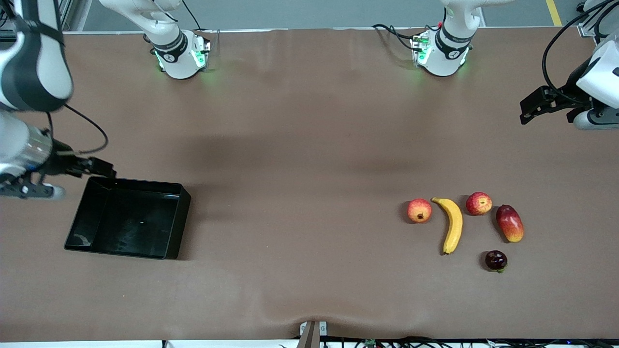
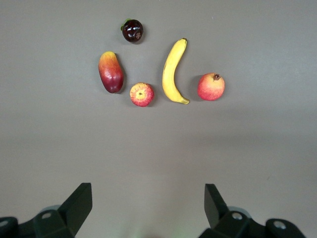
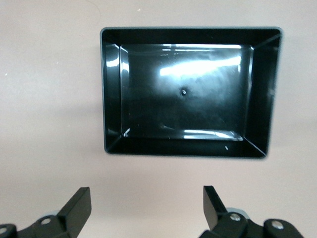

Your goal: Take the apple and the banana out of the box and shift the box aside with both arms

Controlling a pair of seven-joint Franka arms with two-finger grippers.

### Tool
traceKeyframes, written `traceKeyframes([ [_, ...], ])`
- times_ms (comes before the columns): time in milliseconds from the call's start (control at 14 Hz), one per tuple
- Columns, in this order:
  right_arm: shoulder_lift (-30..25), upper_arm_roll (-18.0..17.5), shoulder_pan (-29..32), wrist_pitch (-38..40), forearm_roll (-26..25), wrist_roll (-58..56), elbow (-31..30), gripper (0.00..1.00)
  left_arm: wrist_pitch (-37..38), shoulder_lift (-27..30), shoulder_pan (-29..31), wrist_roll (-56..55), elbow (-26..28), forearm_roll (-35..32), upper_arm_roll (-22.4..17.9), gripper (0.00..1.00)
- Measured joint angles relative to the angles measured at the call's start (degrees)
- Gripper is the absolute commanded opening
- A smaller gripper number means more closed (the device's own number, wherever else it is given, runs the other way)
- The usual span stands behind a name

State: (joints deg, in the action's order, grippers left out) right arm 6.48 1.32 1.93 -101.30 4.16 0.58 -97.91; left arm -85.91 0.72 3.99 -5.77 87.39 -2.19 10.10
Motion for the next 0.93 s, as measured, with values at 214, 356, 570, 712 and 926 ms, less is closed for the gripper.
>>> traceKeyframes([
  [214, -5.28, 0.58, 1.1, 5.91, -0.35, -0.01, 1.13, 1.0, 0.02, 0.0, 0.17, 0.0, -0.01, 0.0, 0.0, 1.0],
  [356, -8.55, 0.73, 2.0, 9.89, -0.65, -0.03, 2.16, 1.0, 0.03, 0.01, 0.29, 0.0, -0.03, 0.0, 0.0, 1.0],
  [570, -11.43, 0.63, 1.79, 13.34, -0.69, 0.32, 2.29, 1.0, 0.03, 0.04, 0.32, 0.0, -0.08, 0.0, 0.0, 1.0],
  [712, -11.34, 0.29, 0.85, 13.5, -1.06, 3.02, 2.32, 1.0, 0.03, 0.06, 0.32, 0.0, -0.12, 0.0, 0.0, 1.0],
  [926, -9.98, -0.2, 0.02, 16.1, -2.47, 4.79, 6.24, 1.0, 0.03, 0.07, 0.32, 0.0, -0.14, 0.0, 0.01, 1.0],
])
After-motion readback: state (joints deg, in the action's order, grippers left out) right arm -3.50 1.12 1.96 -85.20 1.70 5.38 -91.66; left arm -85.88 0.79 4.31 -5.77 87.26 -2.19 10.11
